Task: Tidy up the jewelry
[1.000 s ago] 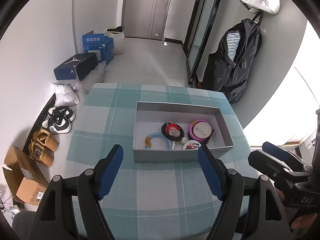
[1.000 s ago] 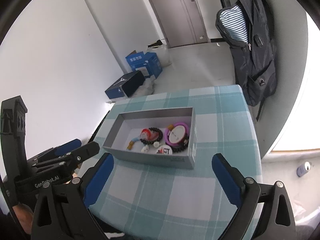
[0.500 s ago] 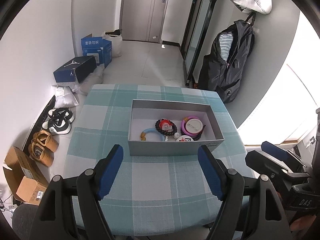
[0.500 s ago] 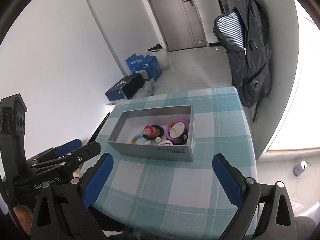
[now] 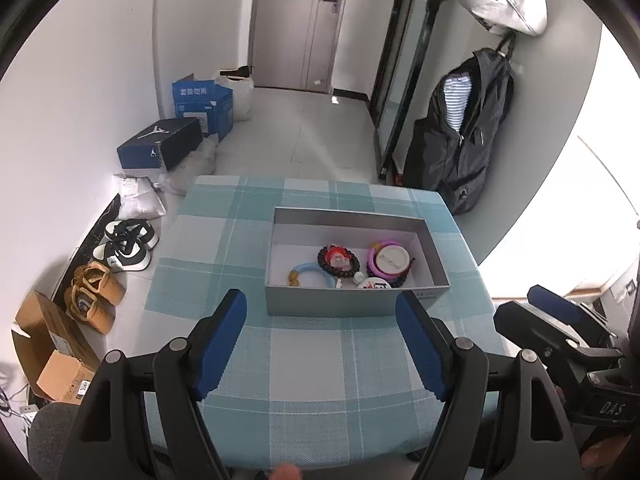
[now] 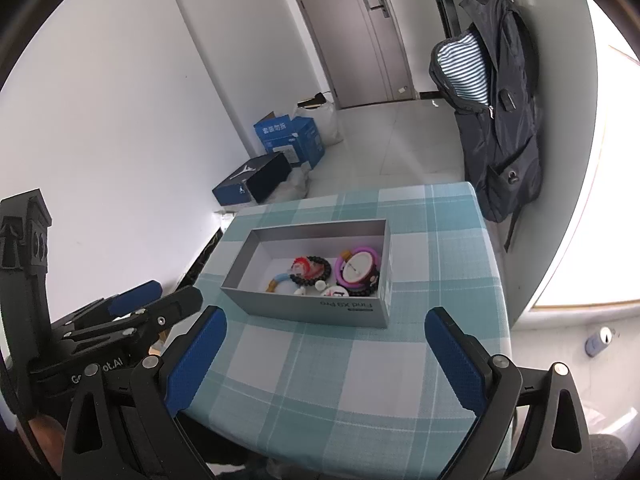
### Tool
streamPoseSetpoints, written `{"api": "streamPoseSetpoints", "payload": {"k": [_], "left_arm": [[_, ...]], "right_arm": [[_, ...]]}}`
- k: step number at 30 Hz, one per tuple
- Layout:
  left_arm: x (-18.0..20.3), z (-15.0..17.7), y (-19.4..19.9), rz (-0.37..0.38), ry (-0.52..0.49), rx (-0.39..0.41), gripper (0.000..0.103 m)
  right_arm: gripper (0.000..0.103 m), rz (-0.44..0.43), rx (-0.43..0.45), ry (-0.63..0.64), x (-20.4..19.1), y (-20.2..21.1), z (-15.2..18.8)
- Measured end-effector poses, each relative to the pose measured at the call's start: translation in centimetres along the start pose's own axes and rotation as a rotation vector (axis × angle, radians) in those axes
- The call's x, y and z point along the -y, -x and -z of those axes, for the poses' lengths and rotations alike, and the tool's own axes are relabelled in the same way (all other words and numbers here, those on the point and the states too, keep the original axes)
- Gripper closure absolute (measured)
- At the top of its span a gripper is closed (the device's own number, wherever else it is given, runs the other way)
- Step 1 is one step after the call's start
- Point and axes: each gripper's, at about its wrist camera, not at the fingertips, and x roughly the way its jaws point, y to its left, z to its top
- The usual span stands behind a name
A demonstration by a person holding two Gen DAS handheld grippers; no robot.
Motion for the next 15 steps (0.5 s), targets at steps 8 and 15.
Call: {"api": "streamPoseSetpoints", "payload": {"k": [8, 15], "left_arm": [[0.13, 0.24, -0.42, 0.000, -0.004, -0.013, 0.030], [0.10, 0.35, -0.52, 0.000, -0.003, -0.018, 0.030]], "right_arm": [[0.003, 0.001, -0.001, -0.001, -0.08, 0.00, -0.07], [0.003, 0.002, -0.003, -0.005, 0.06, -0.05, -0.06]]}}
